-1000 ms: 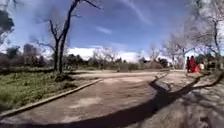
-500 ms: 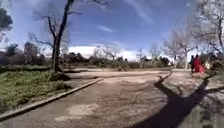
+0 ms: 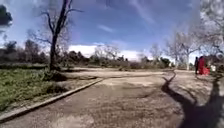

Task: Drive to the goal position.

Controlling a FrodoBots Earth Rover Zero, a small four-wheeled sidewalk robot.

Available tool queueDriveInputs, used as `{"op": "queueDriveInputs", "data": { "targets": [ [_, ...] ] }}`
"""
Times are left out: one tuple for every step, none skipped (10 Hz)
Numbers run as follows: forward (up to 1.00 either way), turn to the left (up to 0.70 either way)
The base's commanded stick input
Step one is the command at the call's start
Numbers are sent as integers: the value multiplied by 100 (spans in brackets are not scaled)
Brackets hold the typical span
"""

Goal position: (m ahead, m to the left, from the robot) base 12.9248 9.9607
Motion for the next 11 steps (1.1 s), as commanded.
{"op": "queueDriveInputs", "data": {
  "targets": [
    [100, 0],
    [100, 0],
    [100, 0],
    [100, 0],
    [100, 0],
    [100, 0],
    [100, 0],
    [100, 0],
    [100, 0],
    [100, 0],
    [100, 0]
  ]
}}
